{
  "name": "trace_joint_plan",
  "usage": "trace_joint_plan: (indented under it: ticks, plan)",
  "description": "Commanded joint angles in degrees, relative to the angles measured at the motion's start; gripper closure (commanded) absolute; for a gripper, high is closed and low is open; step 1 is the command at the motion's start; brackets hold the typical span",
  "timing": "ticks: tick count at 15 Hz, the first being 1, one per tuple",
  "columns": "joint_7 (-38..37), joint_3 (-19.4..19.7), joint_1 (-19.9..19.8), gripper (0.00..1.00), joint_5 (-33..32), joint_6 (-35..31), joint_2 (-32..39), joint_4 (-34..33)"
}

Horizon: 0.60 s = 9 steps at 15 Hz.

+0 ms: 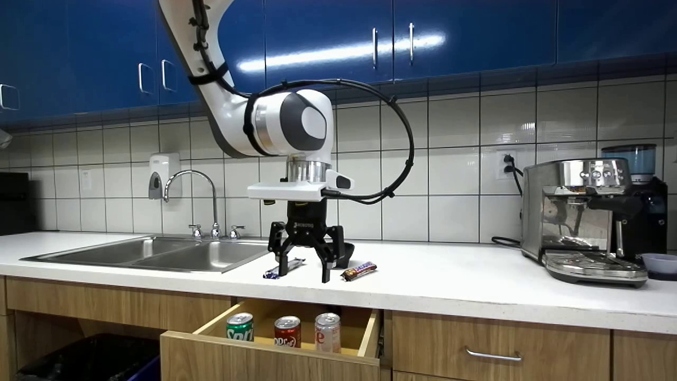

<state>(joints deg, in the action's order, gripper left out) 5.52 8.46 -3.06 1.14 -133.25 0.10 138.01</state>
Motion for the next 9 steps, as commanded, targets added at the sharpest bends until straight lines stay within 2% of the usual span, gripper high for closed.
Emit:
trace_joint_plan:
  ticks: [1,9]
  plan:
    - [0.0,-1.0,-1.1,0.00,0.0,0.3,0.0,-0.2]
    - [0.0,-1.0,-1.1,0.00,0.0,0.7,0.0,-0.3]
